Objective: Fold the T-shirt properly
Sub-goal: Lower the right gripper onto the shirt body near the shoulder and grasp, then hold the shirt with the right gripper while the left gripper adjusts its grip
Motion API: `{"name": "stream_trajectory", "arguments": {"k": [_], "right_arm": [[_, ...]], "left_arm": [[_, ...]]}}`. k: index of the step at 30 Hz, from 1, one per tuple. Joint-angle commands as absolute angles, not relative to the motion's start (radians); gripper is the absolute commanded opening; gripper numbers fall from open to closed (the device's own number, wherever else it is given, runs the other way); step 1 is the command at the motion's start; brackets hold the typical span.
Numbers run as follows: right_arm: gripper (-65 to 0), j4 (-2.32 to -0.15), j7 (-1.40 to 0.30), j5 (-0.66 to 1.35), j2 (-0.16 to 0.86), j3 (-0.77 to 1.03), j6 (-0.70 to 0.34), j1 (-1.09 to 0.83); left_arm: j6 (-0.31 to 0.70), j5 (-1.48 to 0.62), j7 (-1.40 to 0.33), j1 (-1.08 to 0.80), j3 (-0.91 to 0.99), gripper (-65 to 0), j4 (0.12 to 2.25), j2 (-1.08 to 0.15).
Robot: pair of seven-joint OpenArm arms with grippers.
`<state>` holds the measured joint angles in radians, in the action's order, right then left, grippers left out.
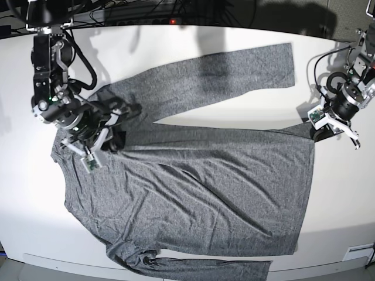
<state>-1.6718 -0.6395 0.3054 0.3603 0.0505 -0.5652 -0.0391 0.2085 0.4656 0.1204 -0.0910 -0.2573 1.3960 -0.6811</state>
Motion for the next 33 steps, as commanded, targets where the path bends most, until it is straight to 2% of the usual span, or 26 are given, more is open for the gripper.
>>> {"name": "stream_trajectory", "arguments": {"k": [1,7,13,19,24,33], "right_arm": [[-65.0,-1.689,-0.623,0.314,0.362,0.047,-0.564,-0.026],[-65.0,-1.689,-0.621,0.314,0.312,0.045,-0.564,-0.013],[-65.0,-1.687,-0.621,0.243,0.289,0.045,-0.514,0.020],[-65.0,-1.679,-0.600,0.231,0.288,0.046,-0.508,0.022],[-65.0,-1.599,-0.592,0.232,0.287,0.045,-0.508,0.063],[-65.0,-1.423,-0.593,0.236,0.260,0.045,-0.507,0.217]], "left_arm": [[0.187,0.459,0.131,-0.078,-0.250,-65.0,1.408,-0.699],[0.187,0.459,0.132,-0.074,-0.250,-65.0,1.408,-0.699],[0.187,0.459,0.147,-0.035,-0.250,-65.0,1.408,-0.698],[0.190,0.453,0.150,0.024,-0.250,-65.0,1.407,-0.693],[0.223,0.356,0.151,0.048,-0.250,-65.0,1.406,-0.692],[0.225,0.354,0.151,0.054,-0.250,-65.0,1.397,-0.685]]}}
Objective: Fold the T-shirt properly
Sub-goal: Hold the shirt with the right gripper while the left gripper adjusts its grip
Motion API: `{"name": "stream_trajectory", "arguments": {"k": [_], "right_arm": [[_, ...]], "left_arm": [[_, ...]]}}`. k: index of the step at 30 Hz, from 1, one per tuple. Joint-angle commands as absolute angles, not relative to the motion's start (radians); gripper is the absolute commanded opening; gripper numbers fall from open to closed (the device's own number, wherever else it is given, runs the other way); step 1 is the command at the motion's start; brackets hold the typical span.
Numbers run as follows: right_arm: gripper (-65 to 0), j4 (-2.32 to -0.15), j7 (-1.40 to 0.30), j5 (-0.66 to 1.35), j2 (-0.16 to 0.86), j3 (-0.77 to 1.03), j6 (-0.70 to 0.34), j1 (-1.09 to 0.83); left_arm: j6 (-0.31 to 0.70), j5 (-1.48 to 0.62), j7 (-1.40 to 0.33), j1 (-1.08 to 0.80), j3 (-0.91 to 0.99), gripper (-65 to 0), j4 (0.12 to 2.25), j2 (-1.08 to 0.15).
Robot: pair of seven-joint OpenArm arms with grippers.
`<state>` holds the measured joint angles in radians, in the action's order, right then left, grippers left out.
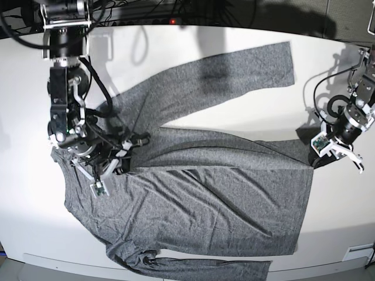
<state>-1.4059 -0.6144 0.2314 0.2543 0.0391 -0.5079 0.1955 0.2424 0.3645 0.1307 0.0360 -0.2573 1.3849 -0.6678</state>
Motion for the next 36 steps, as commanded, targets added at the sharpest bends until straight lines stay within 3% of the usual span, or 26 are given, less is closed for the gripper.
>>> {"name": "stream_trajectory", "arguments": {"k": [1,11,19,26,36], "right_arm": [[-65.0,-1.406,-0.592,0.236,0.257,0.045,-0.507,0.232],[-65.0,-1.311,-0.582,0.234,0.244,0.046,-0.508,0.296],[-65.0,-1.306,-0.534,0.159,0.244,0.045,-0.507,0.310],[-65.0,-1.300,-0.530,0.155,0.232,0.046,-0.506,0.327],[-65.0,-1.284,-0.497,0.078,0.191,0.045,-0.485,0.336]], "left_arm": [[0.225,0.354,0.151,0.054,-0.250,-65.0,1.394,-0.679],[0.229,0.355,0.156,0.188,-0.250,-65.0,1.230,-0.554],[0.255,0.354,0.159,0.284,-0.250,-65.0,1.092,-0.543],[0.266,0.354,0.292,0.285,-0.250,-65.0,1.027,-0.540],[0.266,0.358,0.285,0.286,-0.250,-65.0,1.024,-0.487]]}}
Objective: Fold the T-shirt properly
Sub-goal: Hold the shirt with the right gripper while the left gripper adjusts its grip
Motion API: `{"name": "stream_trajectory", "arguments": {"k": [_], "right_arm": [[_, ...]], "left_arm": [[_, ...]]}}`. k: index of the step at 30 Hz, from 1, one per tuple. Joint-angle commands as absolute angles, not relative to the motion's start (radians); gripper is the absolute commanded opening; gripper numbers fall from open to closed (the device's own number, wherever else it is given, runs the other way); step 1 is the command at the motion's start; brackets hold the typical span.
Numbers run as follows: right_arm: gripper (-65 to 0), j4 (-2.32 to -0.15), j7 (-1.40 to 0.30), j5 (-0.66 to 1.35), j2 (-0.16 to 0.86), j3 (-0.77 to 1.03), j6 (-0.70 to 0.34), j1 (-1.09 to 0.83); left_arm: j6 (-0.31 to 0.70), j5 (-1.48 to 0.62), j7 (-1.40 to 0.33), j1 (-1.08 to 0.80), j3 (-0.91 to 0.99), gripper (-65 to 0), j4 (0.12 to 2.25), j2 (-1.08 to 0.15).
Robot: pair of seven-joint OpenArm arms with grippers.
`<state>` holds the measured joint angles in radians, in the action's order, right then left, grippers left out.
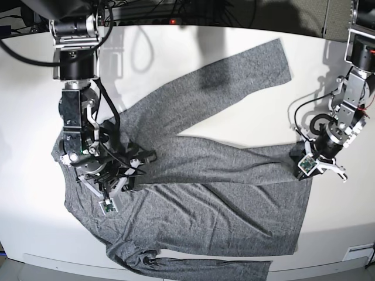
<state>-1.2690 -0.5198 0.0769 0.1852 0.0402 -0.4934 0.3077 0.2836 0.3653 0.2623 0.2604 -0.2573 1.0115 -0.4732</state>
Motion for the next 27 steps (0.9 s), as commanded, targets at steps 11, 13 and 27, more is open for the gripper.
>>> {"name": "stream_trajectory", "arguments": {"k": [11,13,27], "right_arm": [[-65.0,-1.056,-0.471,0.078,0.191,0.046,-0.463,0.443],[-65.0,-1.044,-0.471,0.078,0.191,0.046,-0.463,0.460],[-65.0,-1.040,-0.461,0.078,0.191,0.046,-0.463,0.468]], "left_arm": [[0.266,0.358,0.263,0.300,-0.250,-65.0,1.023,-0.479],[0.266,0.358,0.253,0.305,-0.250,-65.0,1.021,-0.480],[0.266,0.358,0.255,0.319,-0.250,-65.0,1.021,-0.466]]}}
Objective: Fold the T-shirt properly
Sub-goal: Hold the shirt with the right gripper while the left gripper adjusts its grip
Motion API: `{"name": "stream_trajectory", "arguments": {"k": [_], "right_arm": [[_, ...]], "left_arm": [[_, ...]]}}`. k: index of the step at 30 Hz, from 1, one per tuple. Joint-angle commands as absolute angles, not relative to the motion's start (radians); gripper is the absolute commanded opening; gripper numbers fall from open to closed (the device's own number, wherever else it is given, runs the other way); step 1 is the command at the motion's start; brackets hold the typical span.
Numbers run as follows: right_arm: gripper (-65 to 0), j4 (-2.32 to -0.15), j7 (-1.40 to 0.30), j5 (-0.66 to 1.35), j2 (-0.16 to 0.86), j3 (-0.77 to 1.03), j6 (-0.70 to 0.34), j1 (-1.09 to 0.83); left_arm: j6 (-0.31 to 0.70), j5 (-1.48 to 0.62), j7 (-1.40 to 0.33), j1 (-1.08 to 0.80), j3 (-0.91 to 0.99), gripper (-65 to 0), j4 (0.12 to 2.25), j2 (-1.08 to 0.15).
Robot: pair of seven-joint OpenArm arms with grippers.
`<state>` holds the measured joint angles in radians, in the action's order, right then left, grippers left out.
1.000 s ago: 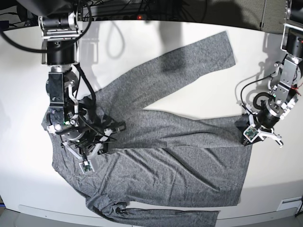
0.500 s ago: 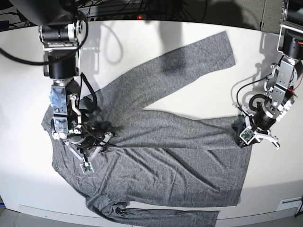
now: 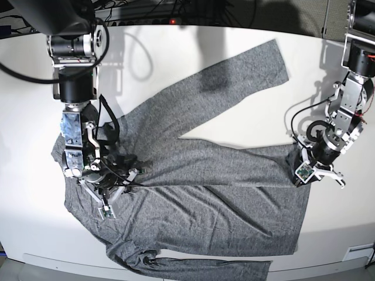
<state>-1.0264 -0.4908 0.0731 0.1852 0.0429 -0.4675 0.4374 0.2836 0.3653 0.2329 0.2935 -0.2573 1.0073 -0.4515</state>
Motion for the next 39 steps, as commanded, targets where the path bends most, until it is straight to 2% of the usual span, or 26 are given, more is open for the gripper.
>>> {"name": "stream_trajectory", "arguments": {"k": [1,4,6,27,29,31,34,39], "right_arm": [[-63.0,-1.040,-0.454,0.077,0.191,0.046,-0.464,0.468],[-45.9,-1.040,-0.408,0.046,0.191,0.046,-0.463,0.468],[-41.4,-1.040,-0.396,0.018,0.191,0.046,-0.463,0.468],[-41.3,-1.040,-0.415,0.007,0.191,0.046,-0.464,0.468],[-41.3,-1.040,-0.419,0.007,0.191,0.046,-0.464,0.468],[-41.3,-1.040,-0.419,0.007,0.191,0.046,-0.464,0.468],[-41.3,-1.040,-0.419,0.007,0.191,0.046,-0.464,0.468],[-41.3,-1.040,-0.401,0.007,0.191,0.046,-0.463,0.468]], "left_arm": [[0.266,0.358,0.255,0.319,-0.250,-65.0,1.021,-0.466],[0.266,0.358,0.255,0.319,-0.250,-65.0,1.021,-0.466],[0.266,0.358,0.256,0.319,-0.250,-65.0,1.021,-0.466],[0.263,0.358,0.256,0.319,-0.250,-64.7,1.021,-0.466],[0.226,0.358,0.256,0.319,-0.250,-55.7,1.021,-0.466],[0.176,0.358,0.256,0.319,-0.250,-51.0,1.021,-0.466],[0.129,0.358,0.256,0.319,-0.250,-49.9,1.021,-0.466],[0.127,0.358,0.256,0.319,-0.250,-49.9,1.021,-0.466]]}}
